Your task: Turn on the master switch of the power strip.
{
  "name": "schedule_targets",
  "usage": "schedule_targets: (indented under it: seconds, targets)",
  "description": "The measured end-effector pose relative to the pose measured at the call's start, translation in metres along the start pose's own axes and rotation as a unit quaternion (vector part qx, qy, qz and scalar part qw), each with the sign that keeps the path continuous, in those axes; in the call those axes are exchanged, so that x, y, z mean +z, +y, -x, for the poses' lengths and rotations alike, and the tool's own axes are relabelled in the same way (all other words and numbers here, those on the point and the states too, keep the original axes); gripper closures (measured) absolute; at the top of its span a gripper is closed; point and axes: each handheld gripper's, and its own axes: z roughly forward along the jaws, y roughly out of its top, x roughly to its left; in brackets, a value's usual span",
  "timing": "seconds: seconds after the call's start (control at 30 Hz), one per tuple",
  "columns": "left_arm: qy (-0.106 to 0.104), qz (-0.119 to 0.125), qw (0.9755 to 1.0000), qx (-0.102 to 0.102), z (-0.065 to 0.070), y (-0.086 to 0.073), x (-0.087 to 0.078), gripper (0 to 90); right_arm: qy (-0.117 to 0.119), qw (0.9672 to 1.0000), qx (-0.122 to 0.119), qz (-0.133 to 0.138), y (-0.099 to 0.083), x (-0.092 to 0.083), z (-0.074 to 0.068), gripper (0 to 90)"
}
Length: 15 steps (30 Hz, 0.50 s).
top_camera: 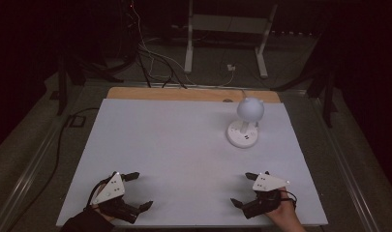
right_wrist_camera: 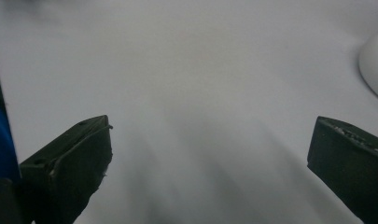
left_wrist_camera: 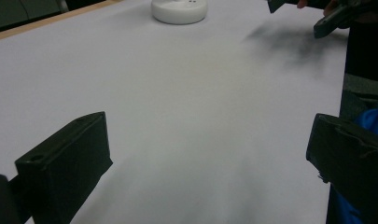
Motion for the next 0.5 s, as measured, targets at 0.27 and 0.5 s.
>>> schedule_targets:
  seconds: [0.27,0.5]
  targets:
    - [0.0,0.003,1.0,-0.002,-0.0002,0.0002,-0.0001,0.2,-0.004,1.0,0.001,0.005,0.0032,-0.0013,-0.0039,0.0]
    - [0.002,0.002,1.0,-0.002,-0.0001,0.0001,0.0001,0.2,-0.005,1.0,-0.002,-0.001,0.0063,-0.0007,-0.0068,0.0]
